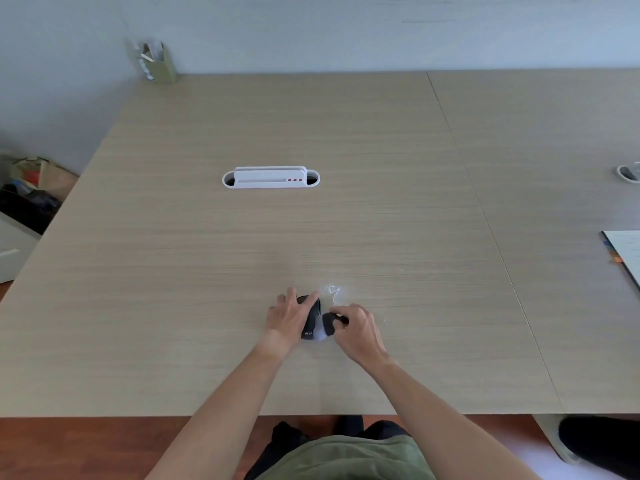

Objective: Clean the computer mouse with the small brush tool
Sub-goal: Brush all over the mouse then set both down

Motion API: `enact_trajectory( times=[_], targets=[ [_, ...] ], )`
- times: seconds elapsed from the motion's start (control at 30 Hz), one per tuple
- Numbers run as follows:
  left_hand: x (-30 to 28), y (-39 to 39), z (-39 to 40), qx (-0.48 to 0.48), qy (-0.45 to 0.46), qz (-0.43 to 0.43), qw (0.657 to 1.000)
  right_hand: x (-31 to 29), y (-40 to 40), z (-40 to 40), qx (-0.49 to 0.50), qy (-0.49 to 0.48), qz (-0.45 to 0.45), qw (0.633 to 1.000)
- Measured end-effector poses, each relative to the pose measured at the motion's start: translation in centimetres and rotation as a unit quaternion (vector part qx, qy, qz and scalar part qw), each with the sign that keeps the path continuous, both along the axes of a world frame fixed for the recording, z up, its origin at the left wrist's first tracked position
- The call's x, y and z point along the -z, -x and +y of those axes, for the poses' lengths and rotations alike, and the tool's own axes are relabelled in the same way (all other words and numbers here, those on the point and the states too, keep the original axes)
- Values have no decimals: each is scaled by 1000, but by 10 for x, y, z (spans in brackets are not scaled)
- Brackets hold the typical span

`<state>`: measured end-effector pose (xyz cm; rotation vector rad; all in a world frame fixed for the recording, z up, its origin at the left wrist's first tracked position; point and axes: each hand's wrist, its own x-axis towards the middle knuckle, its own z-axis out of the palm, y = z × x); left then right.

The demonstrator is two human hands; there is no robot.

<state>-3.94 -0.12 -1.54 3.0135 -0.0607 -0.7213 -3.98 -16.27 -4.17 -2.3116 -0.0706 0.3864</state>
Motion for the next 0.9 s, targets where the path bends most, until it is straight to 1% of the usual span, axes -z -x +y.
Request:
enact_trajectory(
  times=[0.07, 0.13, 0.23, 0.3, 0.4, 0.47, 0.5, 0.57, 0.63, 0.67, 0.7, 0.77, 0.83, 0.9],
  targets=[
    [1, -1, 1, 56, -13, -20, 998, 1, -1, -2, 48, 44, -34, 997],
    [0, -3, 4, 77, -9, -6, 997, -1, 0, -3, 51, 40, -46, 997],
    [0, -7, 7, 47, 21, 8, 999, -4, 3, -2, -31, 1, -29, 999],
    [0, -10, 7, 27, 33, 11, 999, -5, 5, -1, -64, 10, -19, 998],
    [-2, -16, 10, -11, 41, 28, 999, -4, 0, -3, -7, 59, -39, 997],
    [-2, -16, 11, -26, 37, 29, 999, -5, -4, -6, 21, 65, -49, 996],
    [-2, -15, 12, -29, 32, 22, 999, -7, -4, -7, 17, 52, -52, 997],
    [0, -13, 11, -35, 32, 5, 999, -10, -4, -6, -24, 18, -49, 998],
    [2, -11, 9, -40, 42, -3, 998, -12, -3, -3, -73, 18, -43, 996],
    [3, -10, 8, -40, 47, -3, 998, -11, -4, -2, -82, 31, -46, 995],
    [5, -9, 8, -42, 51, -4, 998, -9, -5, -1, -76, 49, -55, 994],
    [7, -7, 9, -49, 59, -6, 997, -7, -6, -1, -27, 84, -82, 993],
    [10, -5, 11, -54, 66, -8, 996, -6, -6, -2, 7, 89, -96, 991],
    [12, -4, 11, -57, 73, -6, 996, -8, -4, -1, -28, 67, -101, 992]
  ],
)
